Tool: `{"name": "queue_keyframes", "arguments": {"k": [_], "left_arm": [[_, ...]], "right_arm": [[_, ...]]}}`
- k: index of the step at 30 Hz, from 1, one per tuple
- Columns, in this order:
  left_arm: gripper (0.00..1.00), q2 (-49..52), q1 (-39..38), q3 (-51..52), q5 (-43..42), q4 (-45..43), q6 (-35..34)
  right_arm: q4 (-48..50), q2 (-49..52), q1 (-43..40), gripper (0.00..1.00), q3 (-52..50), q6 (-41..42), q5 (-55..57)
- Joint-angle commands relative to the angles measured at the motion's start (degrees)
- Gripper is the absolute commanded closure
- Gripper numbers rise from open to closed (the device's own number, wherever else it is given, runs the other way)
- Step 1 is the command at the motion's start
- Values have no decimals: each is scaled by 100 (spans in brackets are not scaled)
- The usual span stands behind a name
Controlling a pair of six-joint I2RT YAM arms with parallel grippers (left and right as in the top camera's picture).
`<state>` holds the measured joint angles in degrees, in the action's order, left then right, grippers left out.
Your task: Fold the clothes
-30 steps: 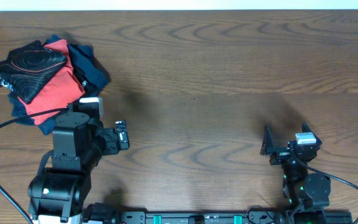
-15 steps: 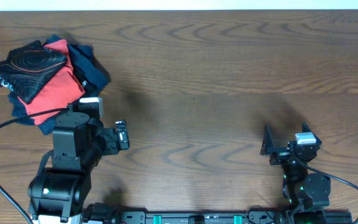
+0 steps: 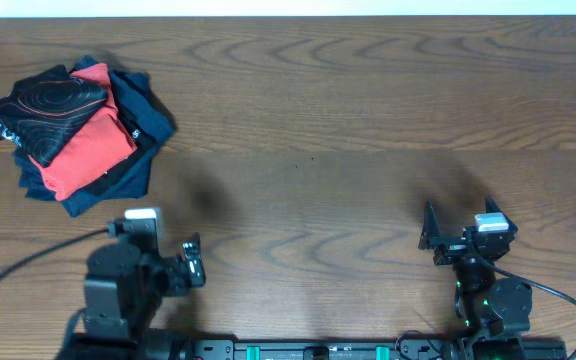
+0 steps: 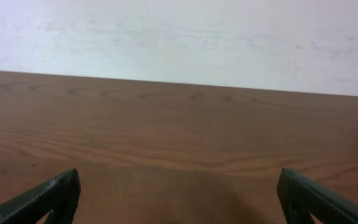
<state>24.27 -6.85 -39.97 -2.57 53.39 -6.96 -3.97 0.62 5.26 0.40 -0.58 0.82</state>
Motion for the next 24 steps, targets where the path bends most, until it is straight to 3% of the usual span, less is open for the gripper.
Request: {"name": "queue_keyframes", "arguments": {"k": [1,17,24], "left_arm": [[2,-601,17,763,44,-216,114],[2,-2315,90,3523,44,-3886,210],[2,-2422,138,3847,0,-5141,1388]], "right_arm": [[-22,-35,-37,1,-11,-74,-44],[-22,-33,-37,1,-11,-74,-44],[-22,-33,-37,1,-11,-74,-44]]}}
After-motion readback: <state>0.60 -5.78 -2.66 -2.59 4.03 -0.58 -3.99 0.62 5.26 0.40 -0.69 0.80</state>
